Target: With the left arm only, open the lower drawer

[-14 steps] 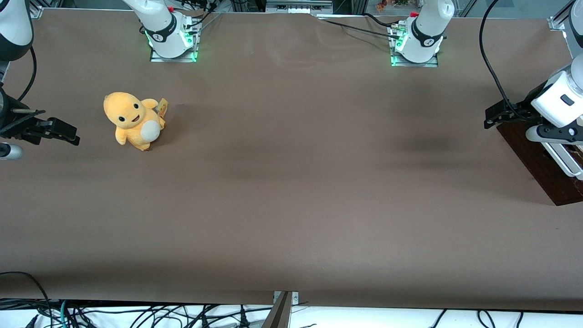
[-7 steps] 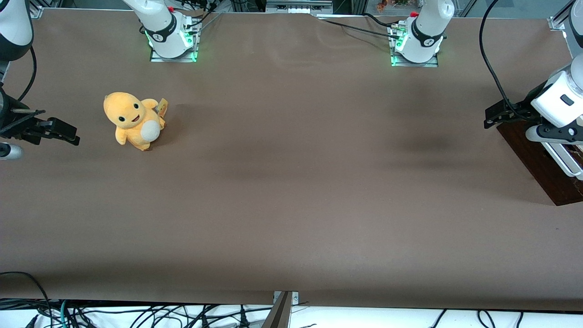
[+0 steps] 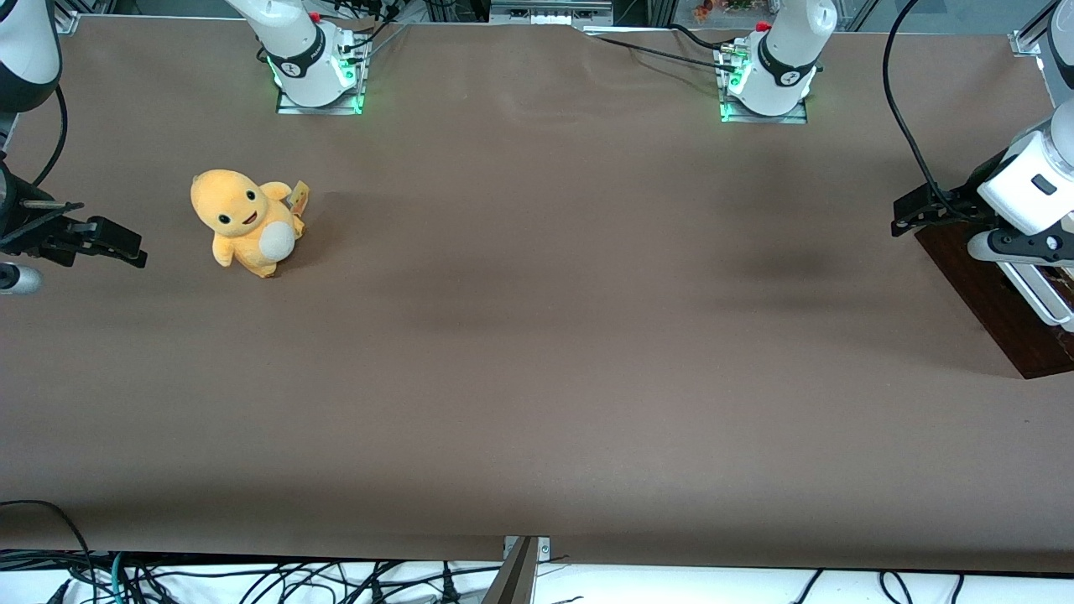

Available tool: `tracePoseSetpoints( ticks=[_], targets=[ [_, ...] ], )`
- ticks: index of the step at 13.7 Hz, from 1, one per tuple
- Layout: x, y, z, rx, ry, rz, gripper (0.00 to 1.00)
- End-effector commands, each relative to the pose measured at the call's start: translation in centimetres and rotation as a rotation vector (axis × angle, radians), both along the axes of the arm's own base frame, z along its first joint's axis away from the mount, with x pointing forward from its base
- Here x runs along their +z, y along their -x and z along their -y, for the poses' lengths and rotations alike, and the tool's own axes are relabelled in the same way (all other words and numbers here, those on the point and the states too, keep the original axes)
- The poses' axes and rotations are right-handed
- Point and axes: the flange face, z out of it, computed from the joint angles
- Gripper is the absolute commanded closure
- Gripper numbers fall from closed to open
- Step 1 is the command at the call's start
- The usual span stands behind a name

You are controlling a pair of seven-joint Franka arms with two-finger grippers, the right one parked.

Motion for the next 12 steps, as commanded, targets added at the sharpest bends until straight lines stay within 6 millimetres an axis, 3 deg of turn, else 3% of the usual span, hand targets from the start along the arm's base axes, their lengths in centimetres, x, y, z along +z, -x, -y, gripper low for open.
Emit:
tracePoseSetpoints(
  ticks=[1, 7, 12],
  targets=[
    [0.3, 0.1, 0.2, 0.004, -0.009, -0.006, 0.00],
    [-0.7, -0.2, 0.1, 0.006, -0.017, -0.027, 0.00],
    [-4.3, -1.4, 0.0, 0.127, -0.041, -0.105, 0.00]
  ],
)
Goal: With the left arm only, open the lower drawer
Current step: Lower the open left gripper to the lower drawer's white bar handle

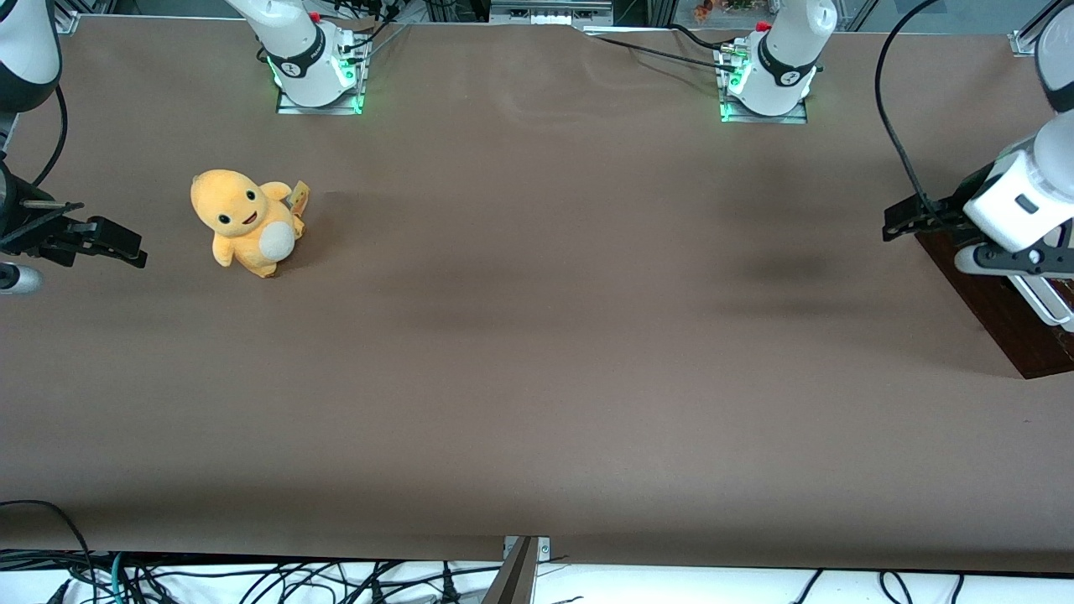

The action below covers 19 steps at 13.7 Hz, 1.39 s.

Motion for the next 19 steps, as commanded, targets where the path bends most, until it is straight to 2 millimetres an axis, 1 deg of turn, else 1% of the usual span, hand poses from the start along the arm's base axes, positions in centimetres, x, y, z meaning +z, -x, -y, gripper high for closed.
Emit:
tracePoseSetpoints(
  ticks=[1, 2, 4, 5, 8, 10, 12, 16, 19],
  targets=[
    [-2.1, -0.6, 0.0, 0.063, -0.037, -0.062, 0.00],
    [-3.4, -0.8, -0.2, 0.080, -0.044, -0.092, 0.00],
    [-7.2, -1.6, -1.4, 0.109, -0.122, -0.164, 0.00],
    [-8.7, -1.9, -1.9, 0.113, -0.163, -0.193, 0.00],
    [-14.4, -2.7, -3.0, 0.159, -0.216, -0.280, 0.00],
    [-18.2, -3.1, -3.8, 0.209, -0.363, -0.318, 0.00],
    [-20.7, -3.3, -4.5, 0.205, -0.458, -0.342, 0.00],
    [-25.3, -3.3, -6.4, 0.213, -0.660, -0.376, 0.00],
    [-28.6, -2.9, -6.7, 0.157, -0.884, -0.424, 0.00]
  ],
)
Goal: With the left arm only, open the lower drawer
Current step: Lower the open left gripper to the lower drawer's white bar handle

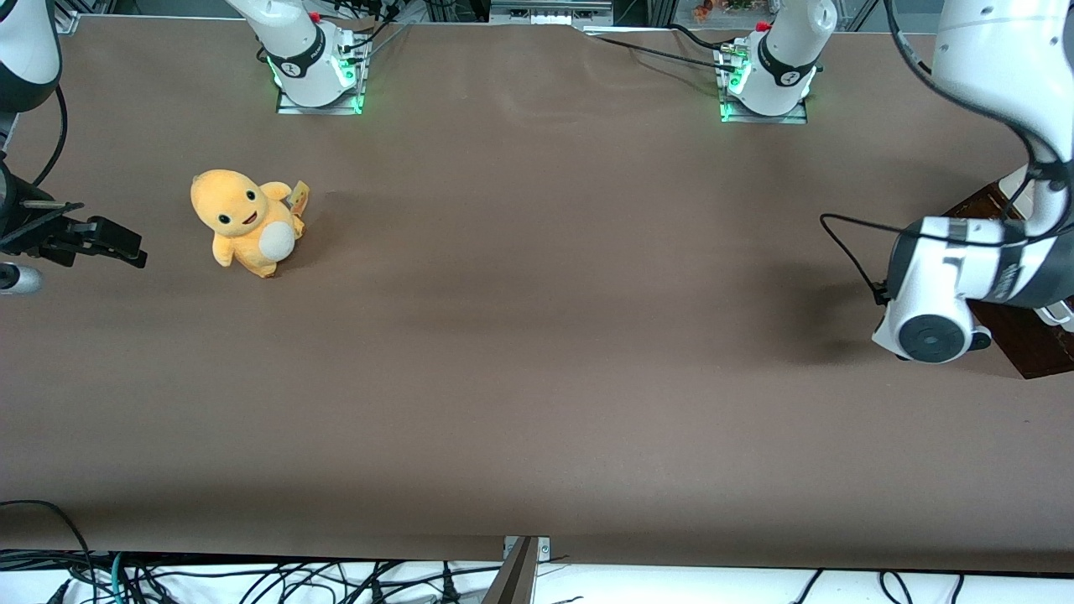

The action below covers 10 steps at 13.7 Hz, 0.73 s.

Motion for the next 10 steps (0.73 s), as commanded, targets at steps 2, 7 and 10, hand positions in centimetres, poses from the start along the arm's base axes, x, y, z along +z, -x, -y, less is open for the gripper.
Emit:
tracePoseSetpoints(
  ticks=[2, 7, 10],
  targets=[
    [-3.3, 0.0, -0.1, -0.077, -0.213, -0.094, 0.00],
    [-6.6, 0.2, -2.4, -0.188, -0.401, -0.195, 0.00],
    [-8.2, 0.3, -3.5, -0.222, -0.445, -0.228, 0.00]
  ],
)
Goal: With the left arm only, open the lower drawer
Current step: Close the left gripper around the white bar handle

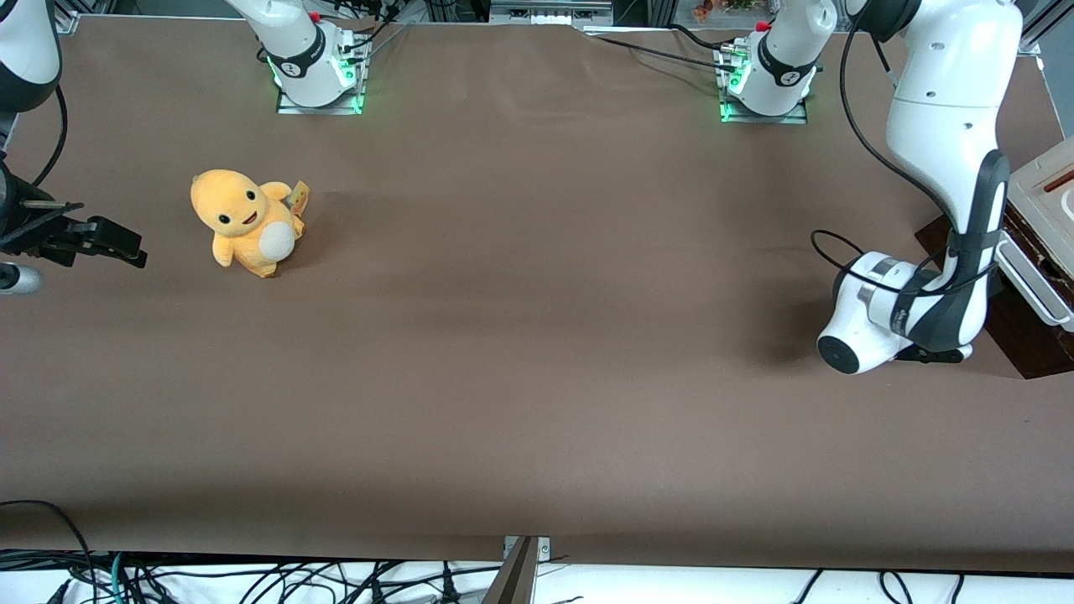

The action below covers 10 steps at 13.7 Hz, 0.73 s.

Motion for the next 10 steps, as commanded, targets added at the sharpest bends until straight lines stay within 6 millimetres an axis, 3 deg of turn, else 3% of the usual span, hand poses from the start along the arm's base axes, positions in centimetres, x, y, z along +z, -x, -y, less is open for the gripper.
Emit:
tracePoseSetpoints(
  ticks=[1, 10],
  targets=[
    [-1.1, -0.4, -1.2, -0.034, -0.073, -0.027, 0.00],
    [-1.5, -1.1, -6.6, -0.034, -0.142, -0.020, 0.00]
  ],
)
